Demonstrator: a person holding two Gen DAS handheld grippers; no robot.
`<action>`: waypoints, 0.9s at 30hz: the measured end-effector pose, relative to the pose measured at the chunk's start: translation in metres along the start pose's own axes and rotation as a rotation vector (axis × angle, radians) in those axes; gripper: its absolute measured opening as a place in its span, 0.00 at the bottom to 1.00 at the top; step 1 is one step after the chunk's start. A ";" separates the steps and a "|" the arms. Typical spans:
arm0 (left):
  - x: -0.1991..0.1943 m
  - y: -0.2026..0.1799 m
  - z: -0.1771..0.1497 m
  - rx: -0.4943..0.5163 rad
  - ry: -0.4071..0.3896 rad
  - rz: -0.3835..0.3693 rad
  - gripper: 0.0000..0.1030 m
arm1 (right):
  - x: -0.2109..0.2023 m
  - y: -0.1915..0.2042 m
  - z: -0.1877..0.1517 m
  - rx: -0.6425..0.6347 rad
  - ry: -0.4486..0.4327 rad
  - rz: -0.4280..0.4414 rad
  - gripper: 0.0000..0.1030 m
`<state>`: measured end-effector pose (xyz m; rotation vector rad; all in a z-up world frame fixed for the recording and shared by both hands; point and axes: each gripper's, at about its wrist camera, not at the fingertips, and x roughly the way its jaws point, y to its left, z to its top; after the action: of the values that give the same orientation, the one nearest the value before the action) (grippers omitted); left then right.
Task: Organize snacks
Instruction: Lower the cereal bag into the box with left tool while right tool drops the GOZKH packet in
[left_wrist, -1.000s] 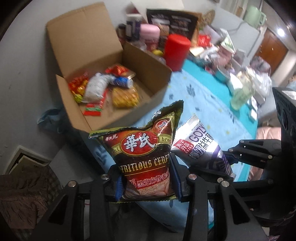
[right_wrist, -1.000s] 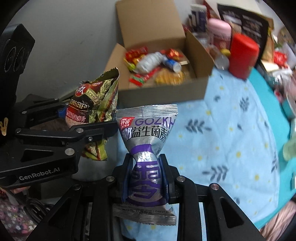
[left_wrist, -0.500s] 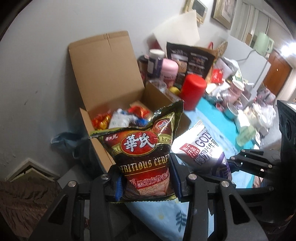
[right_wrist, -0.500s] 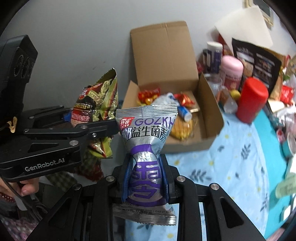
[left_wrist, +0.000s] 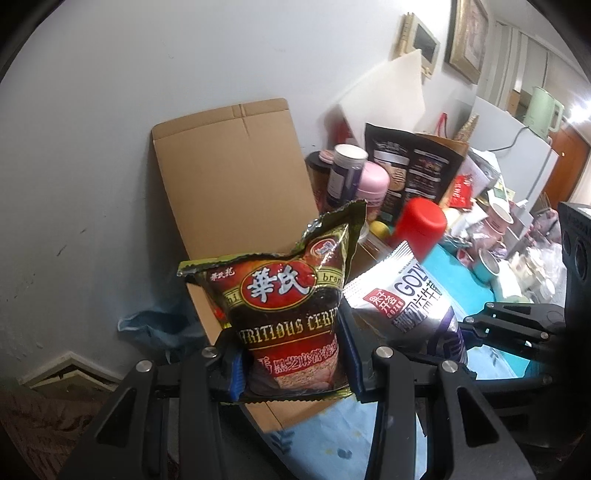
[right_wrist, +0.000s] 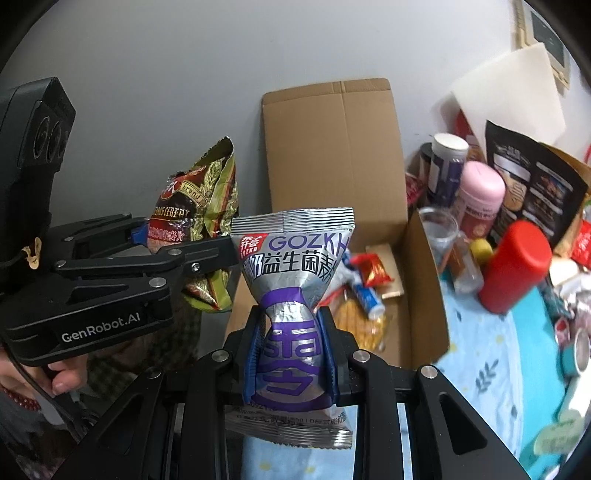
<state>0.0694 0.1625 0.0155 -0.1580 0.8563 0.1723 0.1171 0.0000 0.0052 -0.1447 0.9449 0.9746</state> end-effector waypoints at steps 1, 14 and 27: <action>0.005 0.004 0.004 -0.002 0.000 0.004 0.40 | 0.004 -0.002 0.004 -0.002 -0.002 0.001 0.27; 0.097 0.034 0.029 -0.016 0.081 0.052 0.40 | 0.073 -0.038 0.037 -0.008 0.043 0.001 0.27; 0.187 0.043 0.025 -0.022 0.248 0.176 0.41 | 0.144 -0.075 0.037 0.028 0.152 -0.034 0.27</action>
<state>0.1985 0.2258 -0.1138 -0.1260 1.1165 0.3325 0.2274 0.0662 -0.1003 -0.2132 1.0916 0.9284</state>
